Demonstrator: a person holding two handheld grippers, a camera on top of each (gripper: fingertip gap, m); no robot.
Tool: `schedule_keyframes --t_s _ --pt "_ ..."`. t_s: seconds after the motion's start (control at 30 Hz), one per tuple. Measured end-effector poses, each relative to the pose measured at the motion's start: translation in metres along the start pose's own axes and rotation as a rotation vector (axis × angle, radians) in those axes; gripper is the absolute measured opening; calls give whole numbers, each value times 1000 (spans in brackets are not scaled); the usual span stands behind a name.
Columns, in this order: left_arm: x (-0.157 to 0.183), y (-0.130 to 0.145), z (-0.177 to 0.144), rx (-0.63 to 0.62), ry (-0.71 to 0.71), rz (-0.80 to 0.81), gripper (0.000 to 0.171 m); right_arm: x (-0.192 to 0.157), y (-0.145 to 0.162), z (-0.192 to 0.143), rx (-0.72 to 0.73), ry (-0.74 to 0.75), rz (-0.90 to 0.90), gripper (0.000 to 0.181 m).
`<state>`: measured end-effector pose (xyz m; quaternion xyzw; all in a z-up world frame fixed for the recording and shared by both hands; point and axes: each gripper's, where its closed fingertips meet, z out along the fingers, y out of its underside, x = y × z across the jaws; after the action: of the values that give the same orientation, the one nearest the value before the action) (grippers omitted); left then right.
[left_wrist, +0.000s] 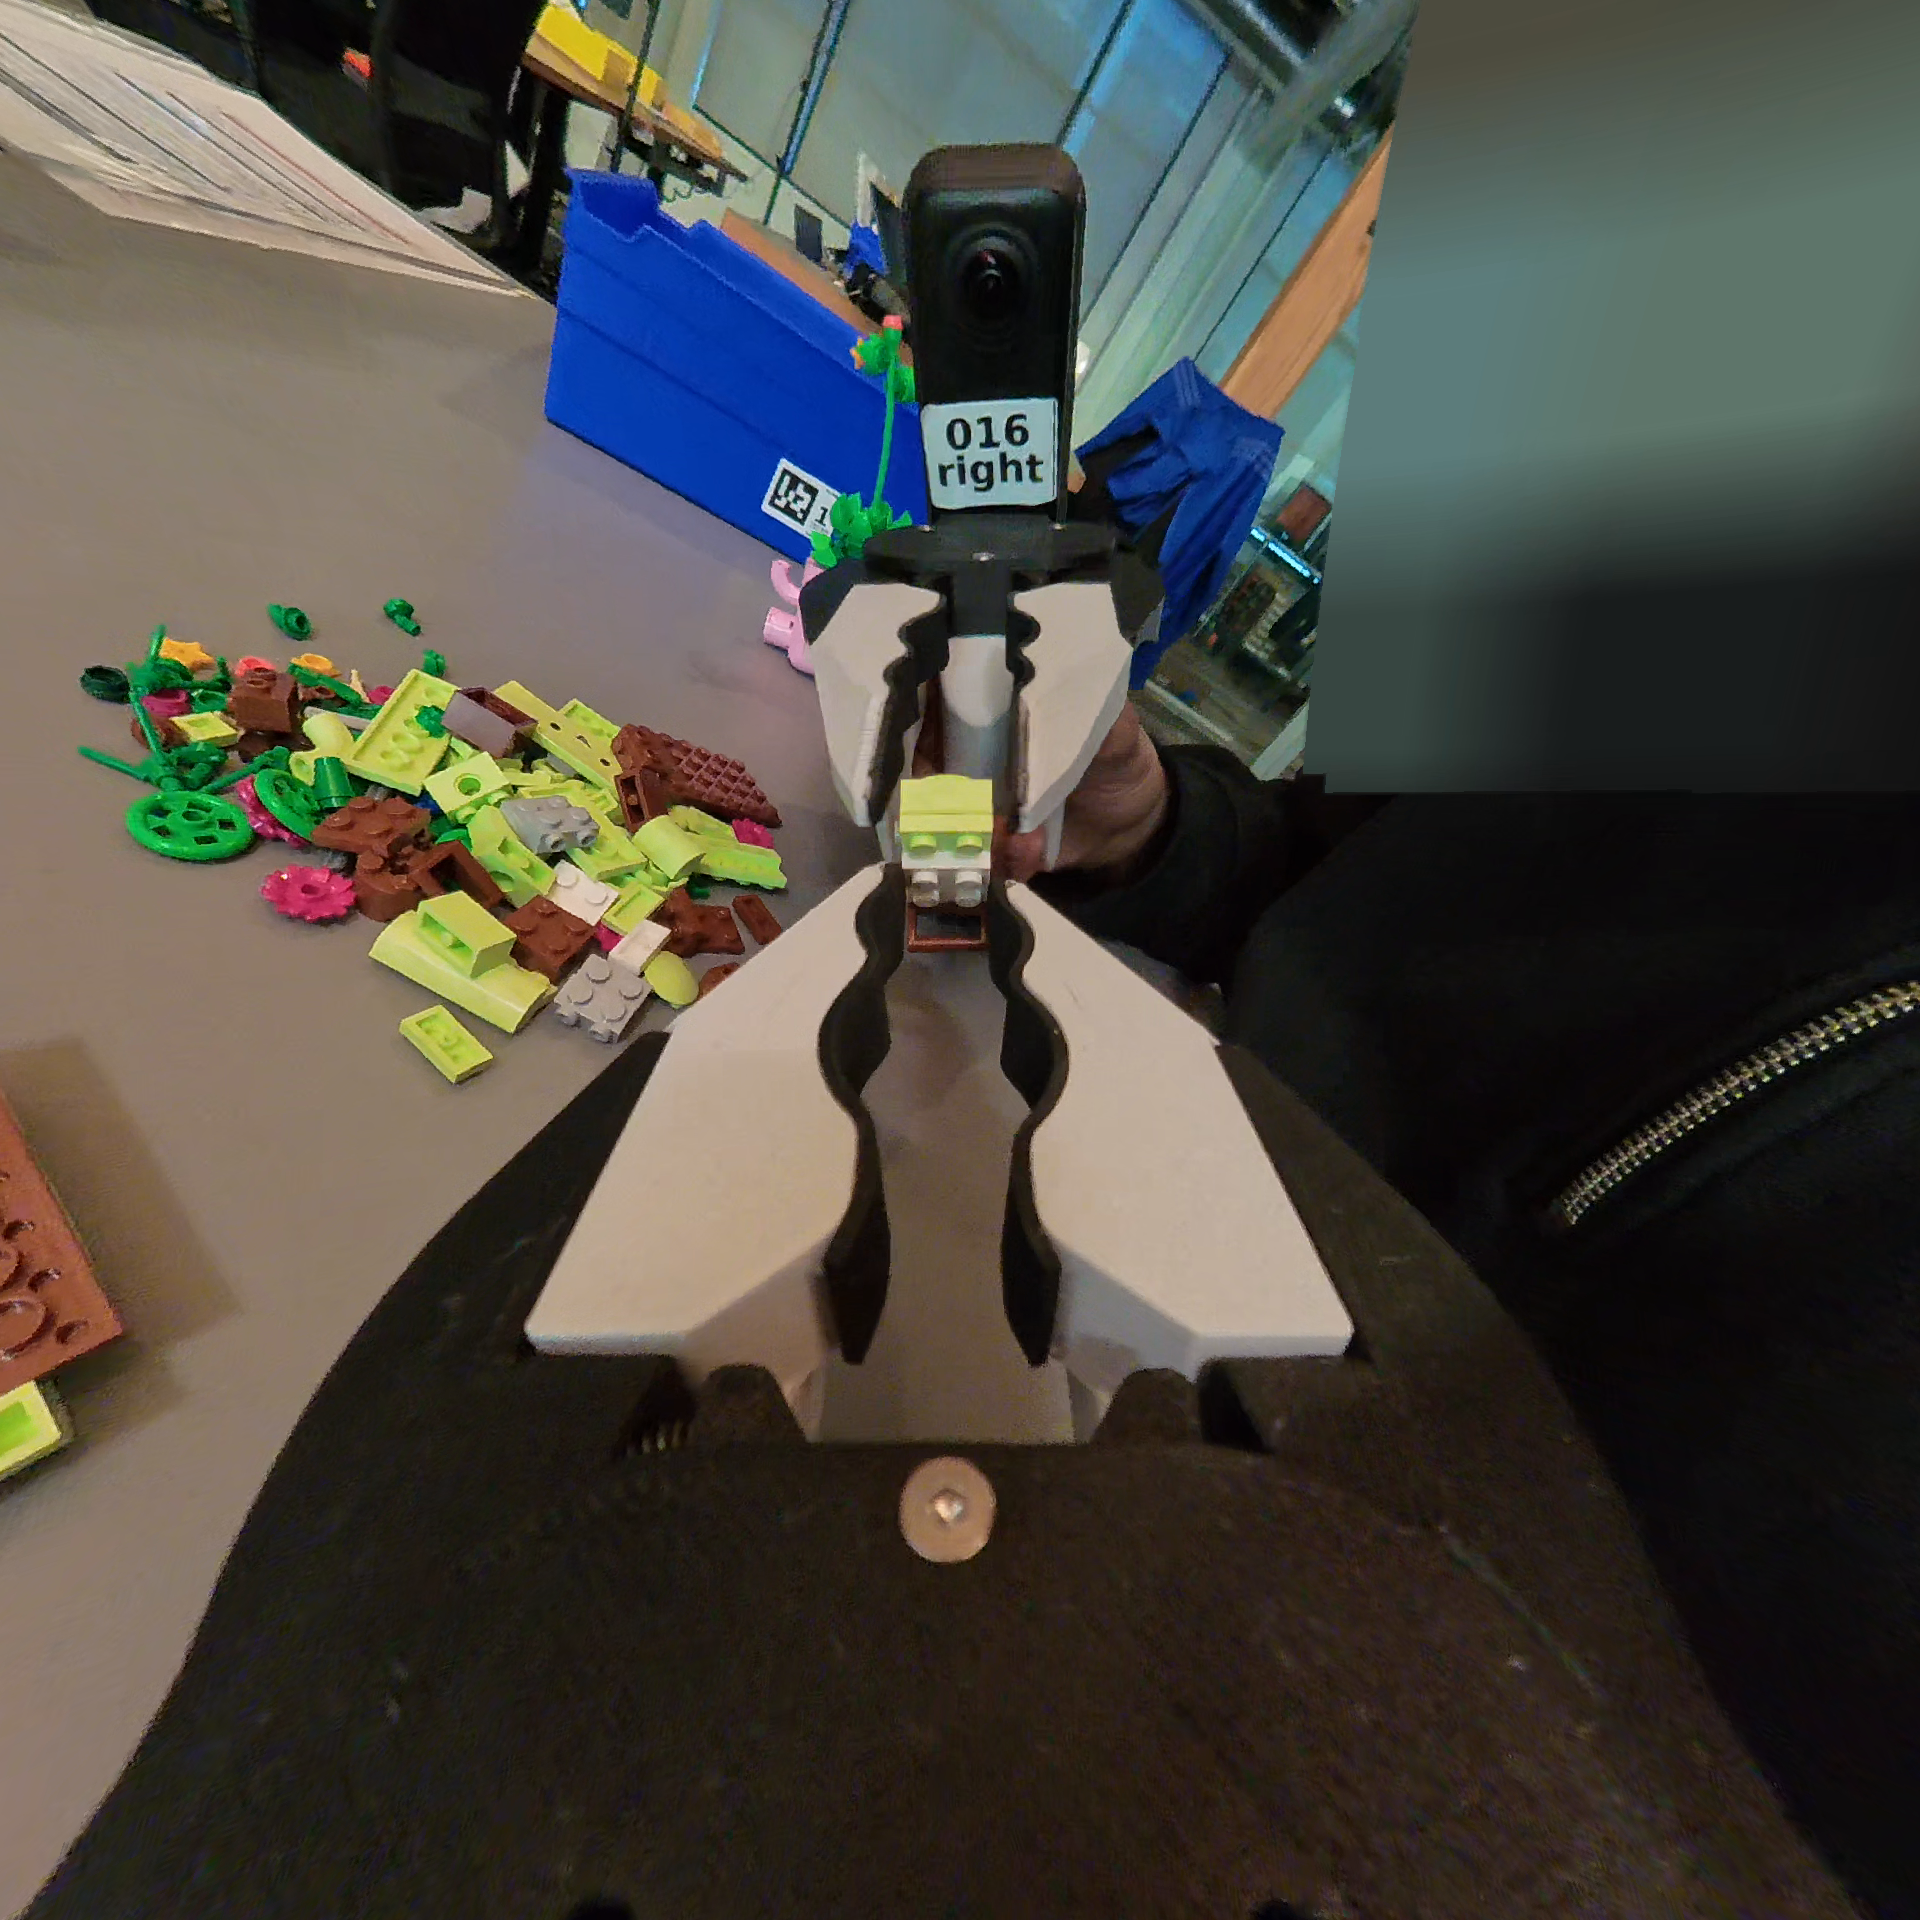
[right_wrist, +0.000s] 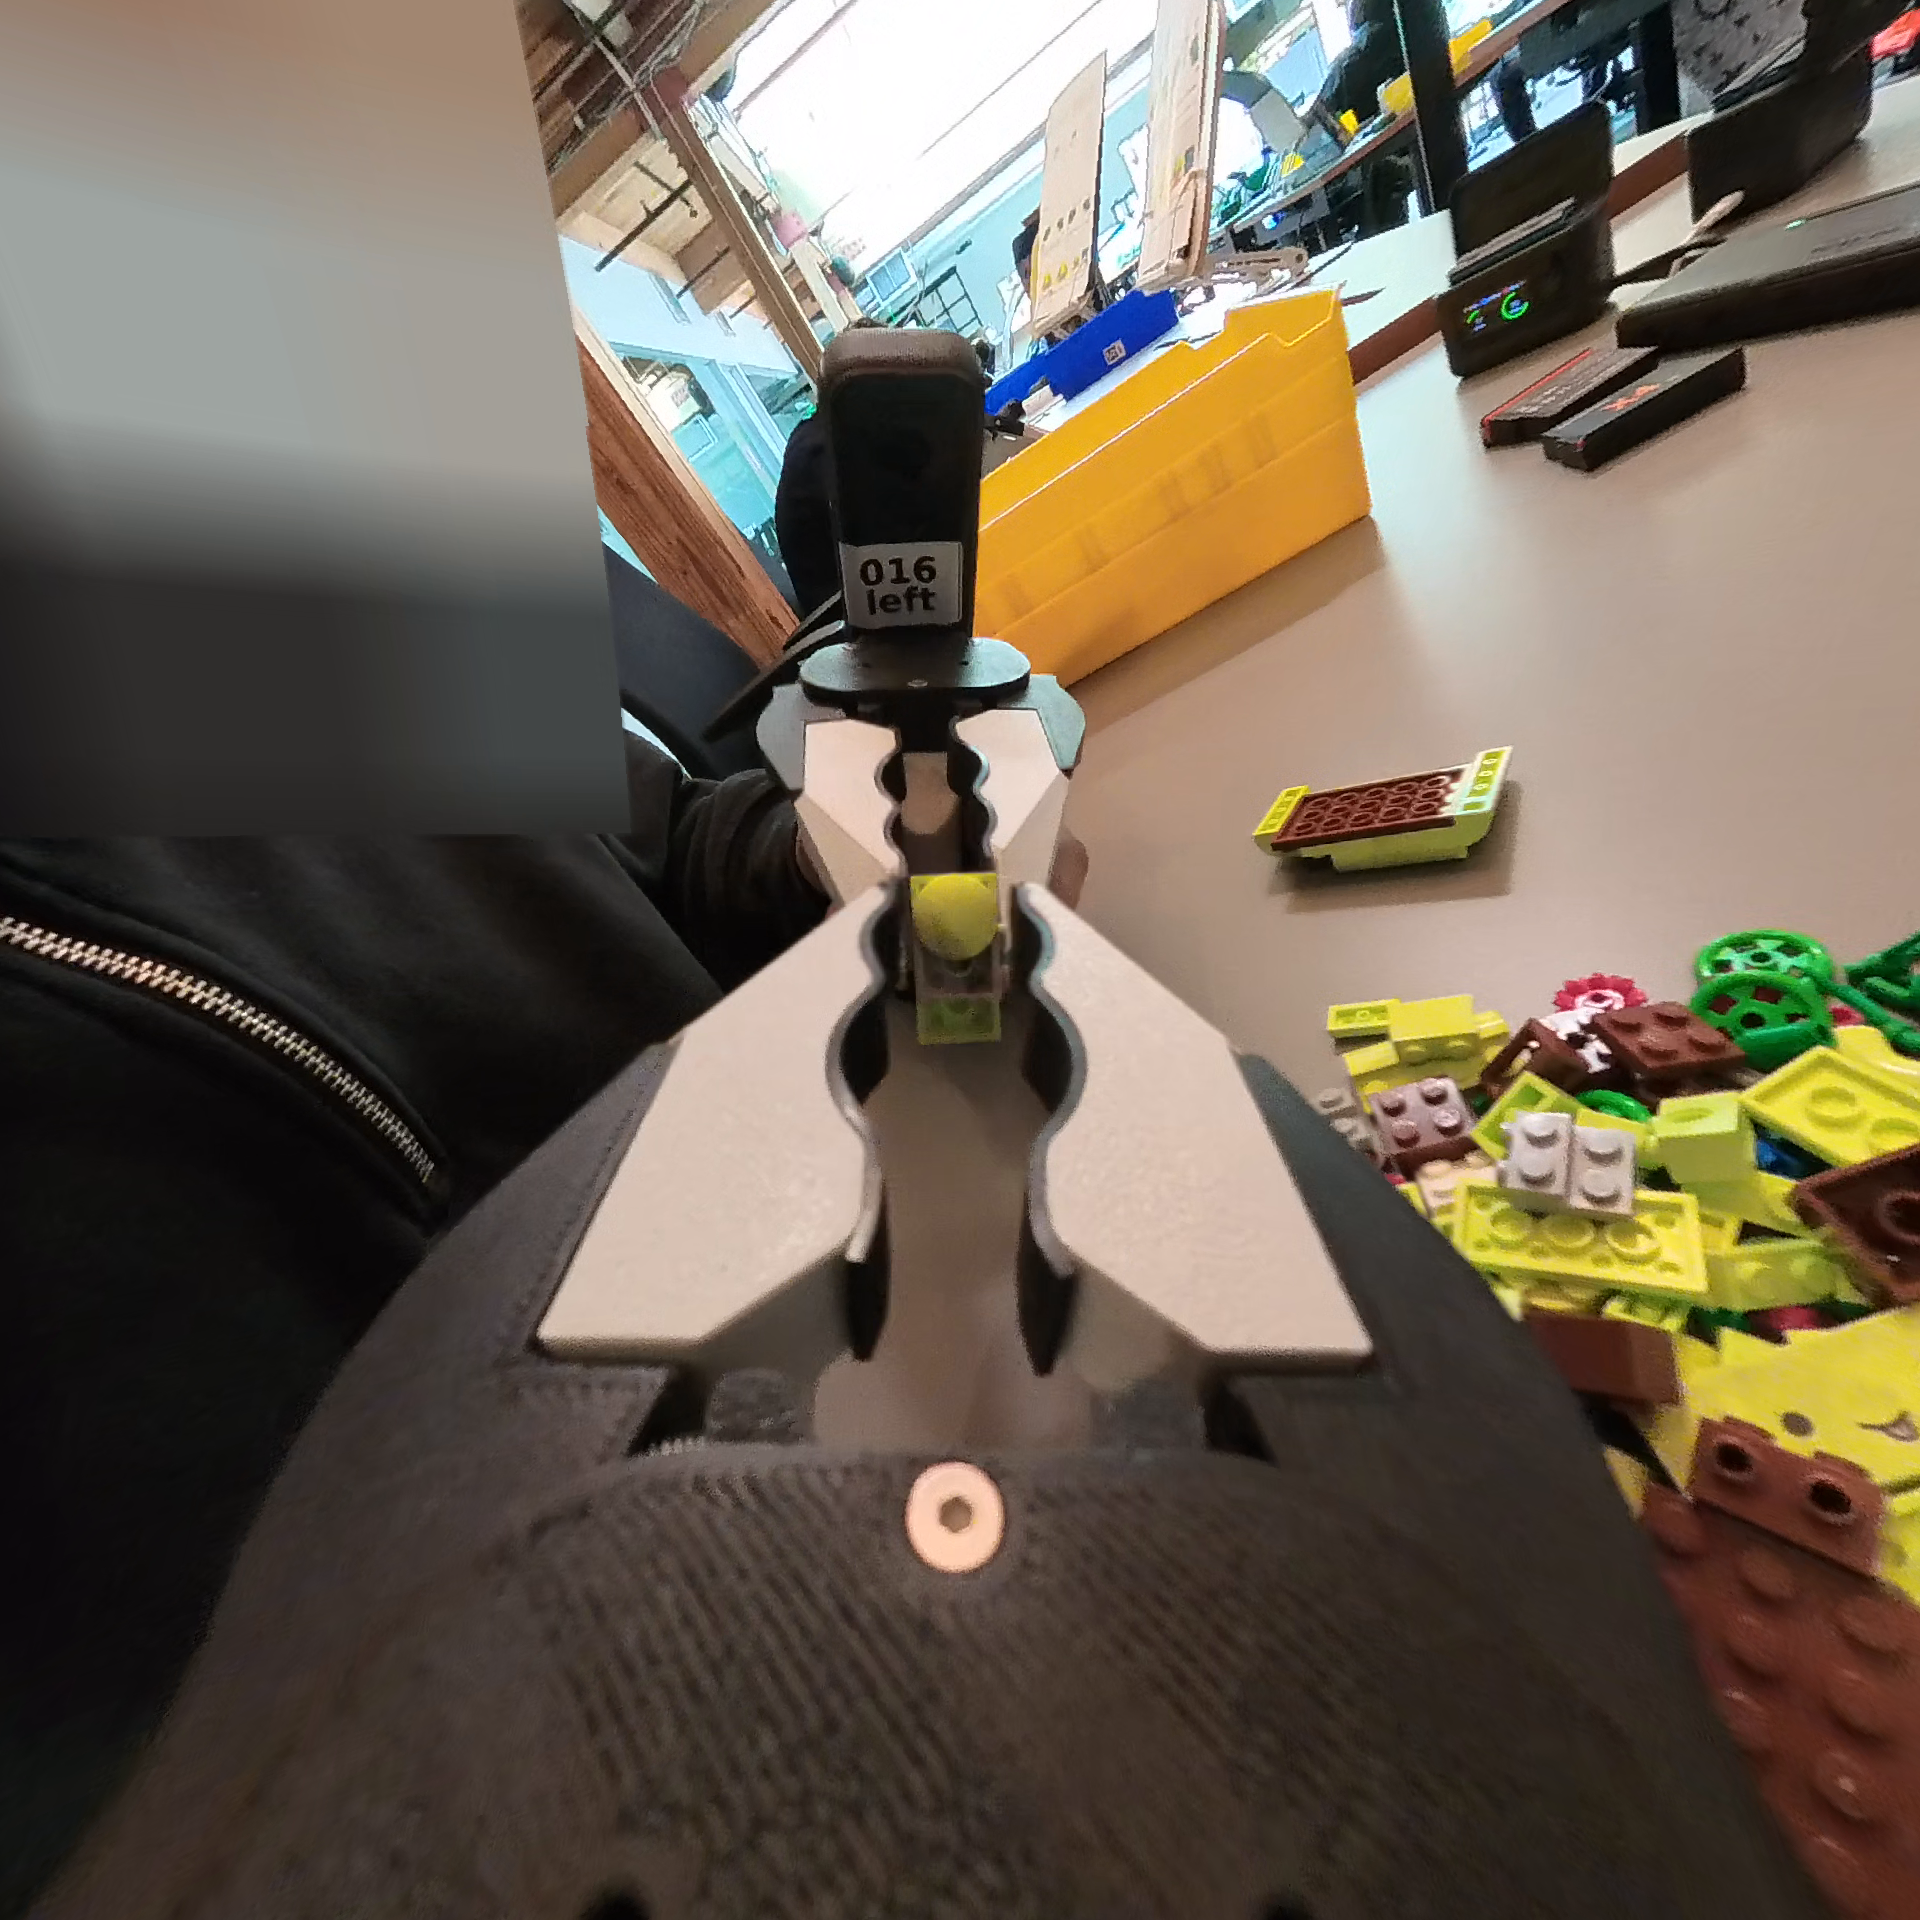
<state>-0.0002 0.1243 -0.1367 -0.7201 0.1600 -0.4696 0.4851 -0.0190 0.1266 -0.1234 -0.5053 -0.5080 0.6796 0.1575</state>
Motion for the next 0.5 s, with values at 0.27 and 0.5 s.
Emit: schedule_keyframes --t_s 0.27,0.5 --pt "3 -4 0 33 1 29 23 -2 -1 -1 3 -6 -4 14" --pt "3 -5 1 40 -4 28 13 -3 -3 0 24 -25 23 14"
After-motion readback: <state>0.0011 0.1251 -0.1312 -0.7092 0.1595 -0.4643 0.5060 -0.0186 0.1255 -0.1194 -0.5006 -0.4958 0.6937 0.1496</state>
